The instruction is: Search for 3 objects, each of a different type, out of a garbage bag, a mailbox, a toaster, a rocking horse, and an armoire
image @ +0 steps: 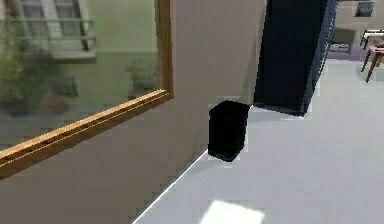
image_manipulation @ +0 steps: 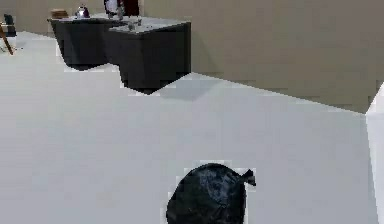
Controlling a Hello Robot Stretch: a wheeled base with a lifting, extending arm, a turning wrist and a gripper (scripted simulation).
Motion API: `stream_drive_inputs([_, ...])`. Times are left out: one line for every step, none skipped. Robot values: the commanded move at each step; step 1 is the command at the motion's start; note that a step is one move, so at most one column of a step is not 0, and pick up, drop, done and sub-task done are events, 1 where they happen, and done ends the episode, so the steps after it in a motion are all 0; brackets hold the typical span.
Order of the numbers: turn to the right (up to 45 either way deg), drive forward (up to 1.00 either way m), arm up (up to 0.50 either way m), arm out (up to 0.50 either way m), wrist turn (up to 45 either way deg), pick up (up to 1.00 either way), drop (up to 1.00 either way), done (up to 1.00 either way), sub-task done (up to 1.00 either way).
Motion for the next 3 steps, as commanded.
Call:
stream_drive_inputs([30.0,0.0,0.0,0.0,0.0,0.0,0.0,0.0,0.0])
stream_drive_inputs([0.0,0.7,0.0,0.0,0.0,0.0,0.0,0.0,0.0])
stream_drive_inputs([15.0,0.0,0.0,0.0,0.0,0.0,0.0,0.0,0.0])
